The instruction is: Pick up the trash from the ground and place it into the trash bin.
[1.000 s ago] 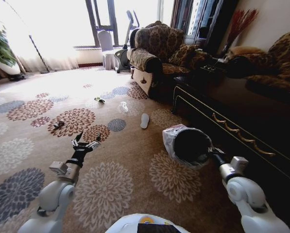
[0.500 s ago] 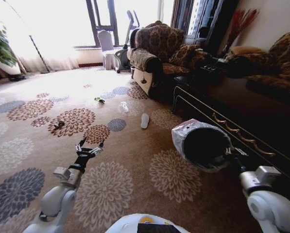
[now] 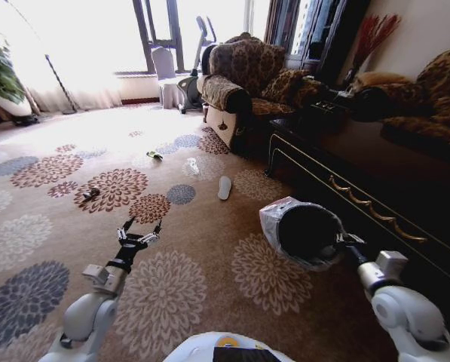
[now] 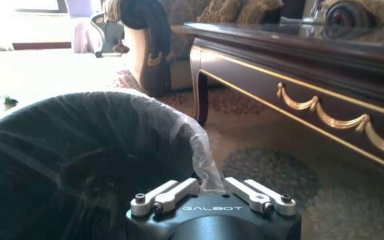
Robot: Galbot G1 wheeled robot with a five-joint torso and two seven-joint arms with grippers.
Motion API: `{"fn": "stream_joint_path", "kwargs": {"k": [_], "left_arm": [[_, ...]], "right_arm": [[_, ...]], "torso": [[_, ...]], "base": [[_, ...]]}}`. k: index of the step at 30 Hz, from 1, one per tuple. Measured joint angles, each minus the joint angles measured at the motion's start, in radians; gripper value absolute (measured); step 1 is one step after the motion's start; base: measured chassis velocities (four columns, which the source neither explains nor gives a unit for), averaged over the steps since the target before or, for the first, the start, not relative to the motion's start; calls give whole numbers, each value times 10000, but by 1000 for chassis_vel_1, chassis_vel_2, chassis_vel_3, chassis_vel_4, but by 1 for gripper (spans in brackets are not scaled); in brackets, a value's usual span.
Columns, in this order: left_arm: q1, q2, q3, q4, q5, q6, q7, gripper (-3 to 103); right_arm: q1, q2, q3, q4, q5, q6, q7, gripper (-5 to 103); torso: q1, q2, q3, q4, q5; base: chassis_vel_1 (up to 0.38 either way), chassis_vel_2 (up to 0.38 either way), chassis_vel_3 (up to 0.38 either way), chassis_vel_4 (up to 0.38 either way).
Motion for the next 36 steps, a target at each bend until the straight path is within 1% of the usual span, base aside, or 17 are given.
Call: {"fn": "stream_joint_path", "kwargs": {"k": [2,3,5,7,9,10,12,14,15,17,18,19,21,22,23,30,36], "left_arm": [[122,-63,1,116,120,-156,104,100],[122,-63,1,116,120,-156,104,100],[203,-176,43,324,243,-258,147,100],[196,-228,82,418,269,-331,152,100],[155,-345,133,559,342,-480,155,100],[155,-345,133,559,342,-480,155,100],[155,-489,139,551,351,-581,120,100],[178,-630,134,343,357,-562,-227,100],[178,-630,134,343,357,-562,-227,100],[180,-728,132,106,416,-308,-659,100],[175,-781,144,-41,473,-57,-961,100],[175,-781,144,-41,473,-57,-961,100],[180,-880,278,-271,525,411,-1515,100],[202,-936,349,-352,562,556,-1719,100],[238,-980,378,-397,627,614,-1796,100],[593,-1031,311,-610,797,582,-1766,100],[705,-940,183,-680,767,453,-1644,100]], "right_arm": [[320,-314,-247,-250,163,-185,143,1],[320,-314,-247,-250,163,-185,143,1],[626,-467,-662,-609,223,-247,277,1],[719,-475,-816,-771,185,-234,275,1],[922,-428,-1200,-1159,-142,44,189,1],[922,-428,-1200,-1159,-142,44,189,1],[1074,-246,-1431,-1383,-752,492,54,1],[1110,25,-1467,-1385,-1389,954,-118,1],[1110,25,-1467,-1385,-1389,954,-118,1],[1014,155,-1400,-1213,-1627,1168,-393,1],[964,178,-1376,-1163,-1695,1226,-554,1],[964,178,-1376,-1163,-1695,1226,-554,1],[945,183,-1398,-1162,-1760,1274,-696,1],[967,188,-1444,-1207,-1762,1287,-729,1],[995,198,-1478,-1256,-1763,1299,-762,1],[1181,194,-1645,-1514,-1759,1387,-957,1],[1316,206,-1730,-1680,-1732,1438,-997,1]], "torso": [[0,1,0,2,-12],[0,1,0,2,-12],[0,0,0,3,-5],[0,0,0,1,-5],[0,0,0,-2,-6],[0,0,0,-2,-6],[0,-1,0,0,-4],[0,-2,0,1,-6],[0,-2,0,1,-6],[0,-2,-1,0,-8],[0,-2,-1,-1,-8],[0,-2,-1,-1,-8],[0,-2,-1,0,-9],[0,-2,-1,-1,-8],[0,-2,-1,-1,-6],[0,-1,-2,1,-6],[-1,-1,-2,0,-9]], "base": [[0,0,0,0],[0,0,0,0],[0,0,0,0],[0,0,0,0],[0,0,0,0],[0,0,0,0],[0,0,0,0],[0,0,0,0],[0,0,0,0],[0,0,0,0],[0,0,0,0],[0,0,0,0],[0,0,0,0],[0,0,0,0],[0,0,0,0],[-20,16,20,-22],[-161,161,150,-148]]}}
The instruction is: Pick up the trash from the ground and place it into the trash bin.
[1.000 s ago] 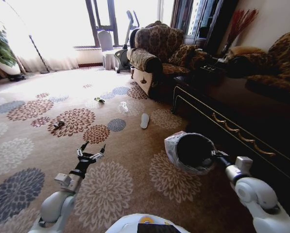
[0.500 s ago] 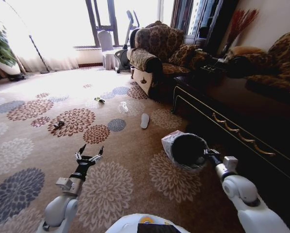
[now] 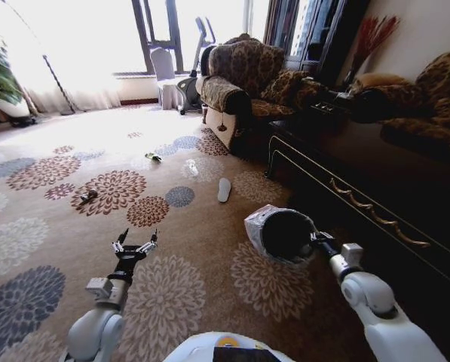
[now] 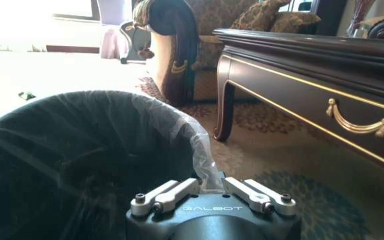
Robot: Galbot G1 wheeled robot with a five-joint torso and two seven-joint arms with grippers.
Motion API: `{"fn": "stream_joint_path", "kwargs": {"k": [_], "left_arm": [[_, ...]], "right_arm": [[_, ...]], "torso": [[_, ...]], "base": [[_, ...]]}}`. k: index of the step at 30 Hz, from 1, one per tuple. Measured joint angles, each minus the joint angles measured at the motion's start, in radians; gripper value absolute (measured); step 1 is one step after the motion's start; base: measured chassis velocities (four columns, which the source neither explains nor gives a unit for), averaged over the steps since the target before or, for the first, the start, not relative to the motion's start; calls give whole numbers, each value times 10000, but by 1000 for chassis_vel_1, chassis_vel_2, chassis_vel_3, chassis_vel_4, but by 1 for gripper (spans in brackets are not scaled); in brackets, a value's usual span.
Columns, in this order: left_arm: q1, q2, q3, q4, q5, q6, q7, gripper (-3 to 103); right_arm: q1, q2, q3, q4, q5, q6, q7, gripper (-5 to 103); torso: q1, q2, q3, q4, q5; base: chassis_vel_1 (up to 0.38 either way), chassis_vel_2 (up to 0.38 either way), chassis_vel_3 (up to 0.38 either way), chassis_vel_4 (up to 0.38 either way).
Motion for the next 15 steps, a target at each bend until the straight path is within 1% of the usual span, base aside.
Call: {"fn": "stream_joint_path", "kwargs": {"k": [3,5,8,10,12,14,15], "left_arm": [[-37,33,11,24,-4,-7,26,100],[-69,57,40,69,-7,-8,40,100],[-103,90,53,119,-21,-8,51,100],[-137,140,59,195,-82,-8,63,100],[-163,178,59,234,-135,-8,80,100],[-204,232,59,303,-202,-4,97,100],[-221,253,60,339,-223,-4,103,100]], "right_arm": [[-4,14,-6,0,7,0,-2,1],[-26,15,-7,27,10,0,-2,1],[-41,7,-7,67,16,-5,-1,1],[-44,-14,-2,87,27,-18,3,1],[-54,-18,3,93,30,-37,3,1],[-74,-17,15,108,30,-62,9,1],[-87,-3,15,120,30,-64,11,1]], "torso": [[0,0,1,2,6],[2,0,3,-2,0],[1,0,1,-3,1],[1,0,2,5,6],[1,0,2,2,6],[1,0,2,-2,-2],[2,0,3,1,9]], "base": [[-213,243,248,-240],[-257,263,280,-249],[-308,299,303,-312],[-296,298,309,-297],[-296,287,320,-281],[-325,298,308,-333],[-325,294,303,-330]]}}
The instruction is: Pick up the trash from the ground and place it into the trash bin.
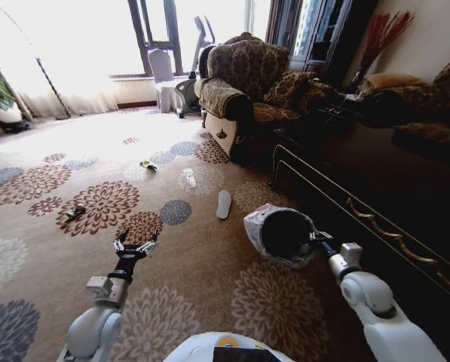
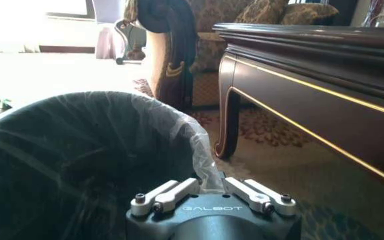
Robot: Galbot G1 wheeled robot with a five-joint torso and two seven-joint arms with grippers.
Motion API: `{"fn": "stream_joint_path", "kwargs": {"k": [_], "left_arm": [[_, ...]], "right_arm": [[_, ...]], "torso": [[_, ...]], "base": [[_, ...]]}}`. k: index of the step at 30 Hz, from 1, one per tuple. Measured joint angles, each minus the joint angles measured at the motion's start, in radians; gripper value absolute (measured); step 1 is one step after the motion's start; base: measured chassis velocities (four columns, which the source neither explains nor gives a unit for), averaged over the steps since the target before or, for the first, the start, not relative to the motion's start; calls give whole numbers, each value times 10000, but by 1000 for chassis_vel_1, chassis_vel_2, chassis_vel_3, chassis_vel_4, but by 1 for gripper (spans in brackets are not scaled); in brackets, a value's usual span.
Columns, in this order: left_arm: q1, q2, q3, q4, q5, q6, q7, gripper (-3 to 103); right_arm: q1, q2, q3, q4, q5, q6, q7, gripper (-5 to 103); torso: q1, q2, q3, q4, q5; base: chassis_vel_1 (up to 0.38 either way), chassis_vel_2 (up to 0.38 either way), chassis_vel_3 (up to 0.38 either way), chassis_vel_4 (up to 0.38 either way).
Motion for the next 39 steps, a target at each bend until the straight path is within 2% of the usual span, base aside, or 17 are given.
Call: {"fn": "stream_joint_path", "kwargs": {"k": [2,4,8,11,14,17,18,19,22,23,24,26,30,34,39], "left_arm": [[-16,35,-2,60,-25,0,14,100],[-24,66,-6,180,-86,1,40,100],[-102,159,53,441,-233,5,81,100],[-263,330,176,675,-399,82,108,100],[-565,628,422,963,-689,218,168,100],[-1280,1212,1046,1446,-1169,542,179,100],[-1709,1485,1434,1678,-1381,715,126,100],[-1709,1485,1434,1678,-1381,715,126,100],[-3413,2168,3212,2916,-2057,1135,-361,100],[-3968,2245,3758,3416,-2268,1259,-537,100],[-3968,2245,3758,3416,-2268,1259,-537,100],[-5086,2270,4756,4432,-2524,1515,-813,100],[-6263,2086,5791,5455,-2405,1535,-948,100],[-6575,1847,5977,5650,-2184,1575,-1001,100],[-6201,1942,5900,5438,-2121,1639,-1002,100]], "right_arm": [[-44,34,2,45,1,0,-4,1],[-149,91,30,144,0,0,-3,1],[-292,142,78,234,-6,-16,-54,1],[-361,127,168,297,-5,-57,-52,1],[-422,88,250,370,35,-76,-49,1],[-528,23,316,545,118,-103,17,1],[-568,5,327,626,138,-105,46,1],[-568,5,327,626,138,-105,46,1],[-739,-19,339,915,162,-139,165,1],[-786,-22,331,973,163,-155,203,1],[-786,-22,331,973,163,-155,203,1],[-843,-71,248,1098,172,-198,319,1],[-807,-172,143,1139,238,-236,469,1],[-780,-144,279,988,262,-229,596,1],[-686,-20,401,700,180,-116,497,1]], "torso": [[0,0,0,-3,2],[0,1,-1,-6,-22],[2,-1,3,5,3],[2,0,2,0,-10],[-1,2,-5,-3,-6],[-2,4,-5,-5,-6],[-2,4,-5,1,-6],[-2,4,-5,1,-6],[0,3,-1,-3,-8],[0,3,0,-5,-4],[0,3,0,-5,-4],[0,3,1,-9,-11],[0,2,0,1,-5],[0,3,0,-2,-3],[0,2,-1,1,-3]], "base": [[-323,284,303,-315],[-307,279,271,-284],[-166,239,191,-197],[-78,78,69,-54],[6,-18,-16,6],[42,-41,-39,53],[0,0,0,0],[0,0,0,0],[0,0,0,0],[0,0,0,0],[0,0,0,0],[0,0,0,0],[0,0,0,0],[0,0,0,0],[0,0,0,0]]}}
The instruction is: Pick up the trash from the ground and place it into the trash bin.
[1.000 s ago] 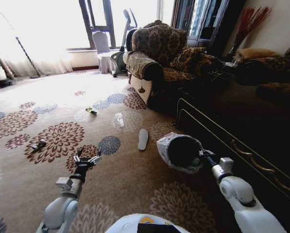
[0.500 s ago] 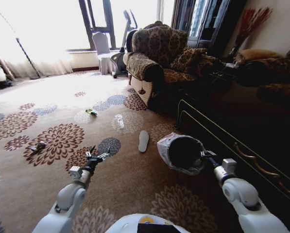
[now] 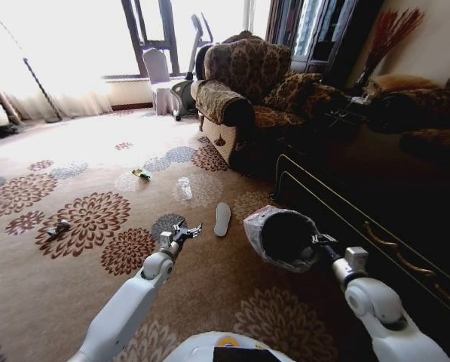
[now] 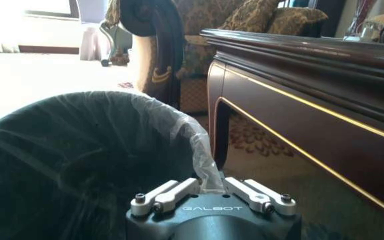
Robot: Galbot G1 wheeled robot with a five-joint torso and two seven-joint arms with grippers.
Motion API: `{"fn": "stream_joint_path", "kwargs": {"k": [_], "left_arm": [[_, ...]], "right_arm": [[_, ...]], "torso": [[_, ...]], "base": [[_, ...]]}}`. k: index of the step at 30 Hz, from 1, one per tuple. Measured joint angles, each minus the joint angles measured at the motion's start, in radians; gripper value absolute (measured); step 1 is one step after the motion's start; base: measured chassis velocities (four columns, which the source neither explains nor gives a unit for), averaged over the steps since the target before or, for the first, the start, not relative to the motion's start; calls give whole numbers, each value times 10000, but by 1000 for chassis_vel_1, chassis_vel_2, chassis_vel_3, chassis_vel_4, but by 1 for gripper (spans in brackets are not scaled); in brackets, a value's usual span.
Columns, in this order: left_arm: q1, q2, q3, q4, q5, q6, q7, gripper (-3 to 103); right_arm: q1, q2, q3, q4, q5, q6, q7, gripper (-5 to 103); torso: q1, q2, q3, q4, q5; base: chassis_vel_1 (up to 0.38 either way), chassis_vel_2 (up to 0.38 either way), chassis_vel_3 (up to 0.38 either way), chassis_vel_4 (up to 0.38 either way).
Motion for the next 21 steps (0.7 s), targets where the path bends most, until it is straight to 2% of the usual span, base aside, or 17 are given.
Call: {"fn": "stream_joint_path", "kwargs": {"k": [13,21], "left_arm": [[889,78,-244,-610,140,146,-29,100],[1444,231,-746,-871,260,94,94,100]], "right_arm": [[140,25,3,-267,10,86,-246,1],[30,97,12,-292,-8,81,-306,1]], "torso": [[0,0,-2,-2,-3],[0,0,-1,-2,-4]], "base": [[-21,14,15,-19],[-180,173,191,-165]]}}
